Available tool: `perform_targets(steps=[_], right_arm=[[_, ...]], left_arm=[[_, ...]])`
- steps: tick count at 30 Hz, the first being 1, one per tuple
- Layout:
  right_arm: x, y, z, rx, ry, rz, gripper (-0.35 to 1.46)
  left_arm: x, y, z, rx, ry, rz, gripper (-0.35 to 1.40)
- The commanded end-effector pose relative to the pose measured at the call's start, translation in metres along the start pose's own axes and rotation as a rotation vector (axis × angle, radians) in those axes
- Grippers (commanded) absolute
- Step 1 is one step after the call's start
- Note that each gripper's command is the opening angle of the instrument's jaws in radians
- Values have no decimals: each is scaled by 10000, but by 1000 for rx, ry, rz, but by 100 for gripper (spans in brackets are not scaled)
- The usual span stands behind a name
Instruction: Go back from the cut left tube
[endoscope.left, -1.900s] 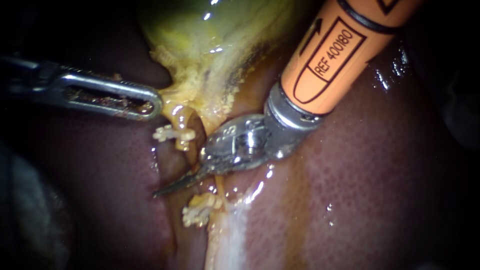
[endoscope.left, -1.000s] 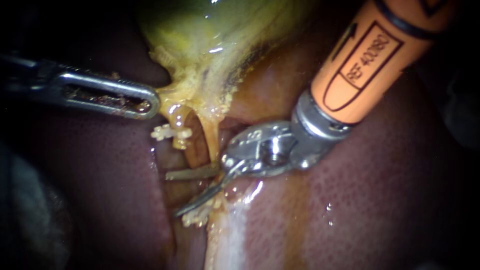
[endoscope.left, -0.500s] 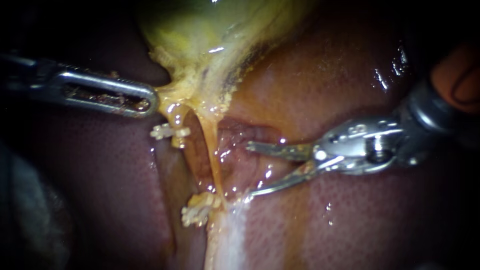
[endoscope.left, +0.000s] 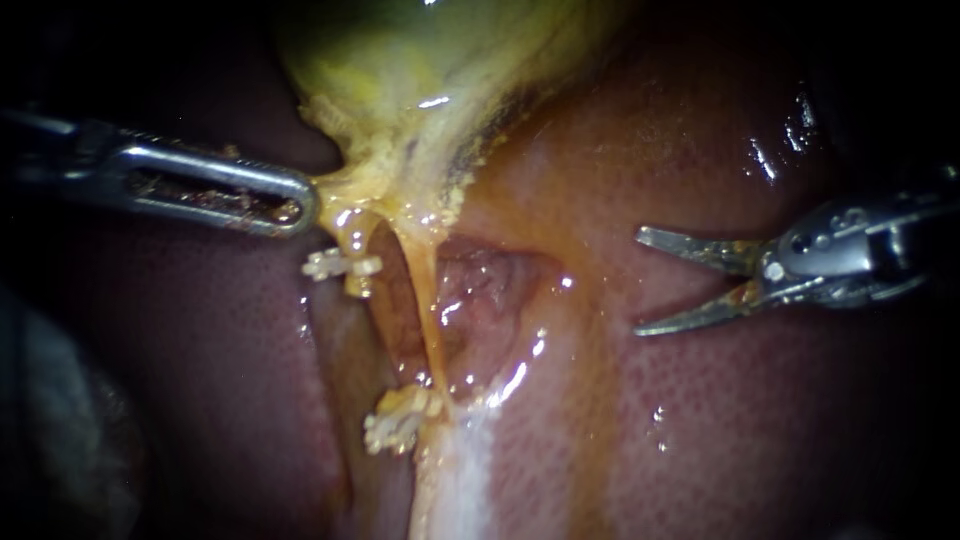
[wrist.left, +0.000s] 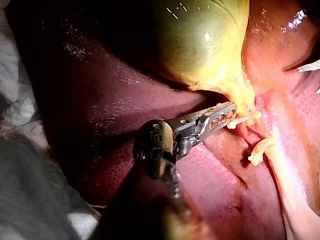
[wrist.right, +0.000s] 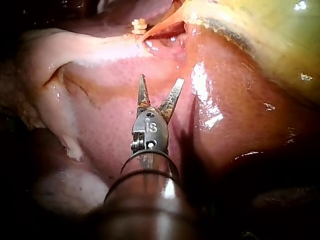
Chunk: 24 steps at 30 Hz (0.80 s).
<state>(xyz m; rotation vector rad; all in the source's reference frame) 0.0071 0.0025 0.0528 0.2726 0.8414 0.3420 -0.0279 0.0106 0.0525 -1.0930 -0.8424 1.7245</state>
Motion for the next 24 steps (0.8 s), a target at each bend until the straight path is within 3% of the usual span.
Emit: perform_targets(steps=[1,16,24], right_arm=[[1,-1,1,1,0,0,145],[0,-1,0,1,0,0,145],[1,-1,1,7,0,1,145]], left_arm=[[-1,-1,2,1,1,2,-35],[-21,-39,56,7,7,11,-35],[-22,-39,58,3,4,12,-35]])
